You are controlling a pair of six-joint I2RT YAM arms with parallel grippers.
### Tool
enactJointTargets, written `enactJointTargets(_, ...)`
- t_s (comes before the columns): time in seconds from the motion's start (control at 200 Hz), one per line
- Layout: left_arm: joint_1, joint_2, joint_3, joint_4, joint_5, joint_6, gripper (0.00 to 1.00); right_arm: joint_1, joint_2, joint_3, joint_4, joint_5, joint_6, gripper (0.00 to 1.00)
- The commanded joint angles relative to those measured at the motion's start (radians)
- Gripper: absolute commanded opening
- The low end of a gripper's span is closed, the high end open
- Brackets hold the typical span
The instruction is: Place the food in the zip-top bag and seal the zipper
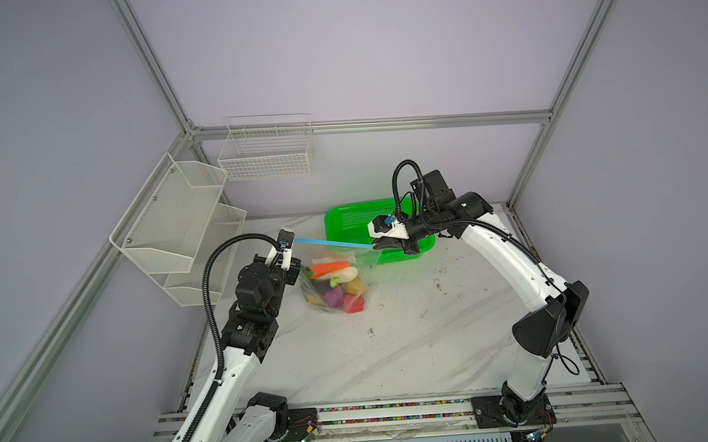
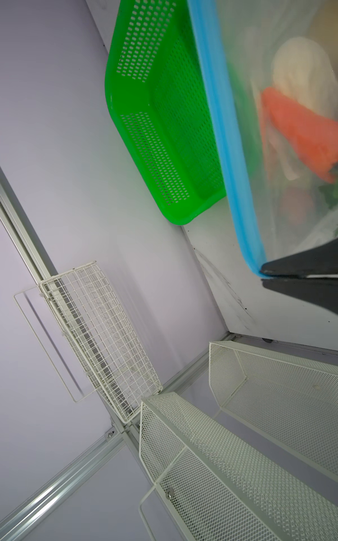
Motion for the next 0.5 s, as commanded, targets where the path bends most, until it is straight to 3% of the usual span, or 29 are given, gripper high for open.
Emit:
enactJointTargets(0.0,0.021,-0.038,-0.027,0.048,0.108,-0.045,0.00,-0.013,-0.046,-0.021,0.019,-0.037,0.016,0.27)
enactJointTargets(0.045,0.022,-0.048,-0.023,0.051,0.188,-0.058,0.00,-0.004,-0.048,-0.022,0.029,-0.045,0.025,0.37)
enactJointTargets(0.155,0.021,-0.069,-0.012,0.073,0.376,-0.065,0.00,0.040,-0.049,-0.022,0.068,-0.026,0.060,0.51)
enactJointTargets(0.265,0.021,-0.085,-0.004,0.100,0.476,-0.069,0.00,0.085,-0.016,0.007,0.091,0.002,0.087,0.64)
enactJointTargets(0.495,0.021,-0.141,-0.033,0.101,0.550,-0.023,0.00,0.107,0.154,0.268,-0.051,0.024,0.080,0.72)
